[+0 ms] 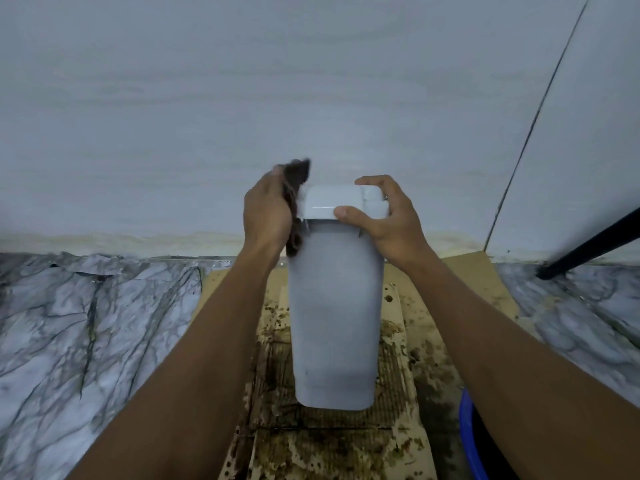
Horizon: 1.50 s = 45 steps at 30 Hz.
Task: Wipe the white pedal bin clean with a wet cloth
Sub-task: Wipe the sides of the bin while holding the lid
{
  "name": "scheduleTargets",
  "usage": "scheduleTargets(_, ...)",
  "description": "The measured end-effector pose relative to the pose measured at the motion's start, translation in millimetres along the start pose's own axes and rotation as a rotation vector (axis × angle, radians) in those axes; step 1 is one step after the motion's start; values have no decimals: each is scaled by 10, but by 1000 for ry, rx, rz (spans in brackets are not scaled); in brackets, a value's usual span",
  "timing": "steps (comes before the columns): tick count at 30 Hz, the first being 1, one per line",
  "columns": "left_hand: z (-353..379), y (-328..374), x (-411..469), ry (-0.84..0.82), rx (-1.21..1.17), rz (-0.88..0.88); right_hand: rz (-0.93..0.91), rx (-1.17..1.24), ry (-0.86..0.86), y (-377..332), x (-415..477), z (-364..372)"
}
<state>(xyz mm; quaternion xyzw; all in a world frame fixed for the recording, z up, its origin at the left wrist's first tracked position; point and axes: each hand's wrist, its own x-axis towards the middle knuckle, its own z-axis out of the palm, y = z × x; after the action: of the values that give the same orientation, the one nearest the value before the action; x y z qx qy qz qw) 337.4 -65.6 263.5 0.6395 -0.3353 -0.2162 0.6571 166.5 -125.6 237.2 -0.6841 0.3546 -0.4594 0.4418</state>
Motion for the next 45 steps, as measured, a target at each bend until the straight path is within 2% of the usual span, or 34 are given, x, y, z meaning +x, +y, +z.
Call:
scheduleTargets(1, -40, 34, 24, -121, 179, 96, 0, 0, 1, 2, -22, -16)
scheduleTargets(3, -93, 142, 66, -298, 386, 156, -13, -7, 2, 13, -72, -41)
scheduleTargets(6, -70, 277, 56, -409, 612, 209, -33, -15, -12, 21, -147, -54)
scheduleTargets(8, -53, 215, -36, -341, 574, 256, -25, -10, -24, 5, -174, -65)
scheduleTargets(12, -94, -380, -577, -59, 200, 377, 13, 36, -16, -52, -132, -63)
scheduleTargets(14, -39, -724, -839, -30, 175, 386, 28, 42, -7, -57, -92, -41)
scheduleTargets(17, 33, -1170, -1030, -54, 348, 469, 31, 14, 1, -41, -23, -38)
scheduleTargets(21, -115, -1680, -1158, -187, 859, 848, 33, 23, 10, -25, 70, -89)
scheduleTargets(24, -233, -1807, -1137, -334, 992, 1058, 25, 17, 22, -3, 136, -46)
scheduleTargets(26, -189, -1732, -1008, -278, 975, 1036, 23, 12, 31, 6, 182, 7)
scheduleTargets(29, -12, -1562, -842, -141, 931, 908, 32, 7, 38, -4, 248, 51)
scheduleTargets(33, 176, -1572, -835, -67, 974, 916, 43, 23, 41, 32, 288, -13)
scheduleTargets(35, 179, -1676, -916, -127, 1013, 969, 43, 33, 44, 55, 303, -44)
scheduleTargets(40, -201, -2144, -1228, -403, 1120, 1169, 38, 43, 36, 67, 329, -23)
scheduleTargets(45, -86, -1918, -1001, -261, 1051, 1032, 27, 44, 65, 63, 352, 46)
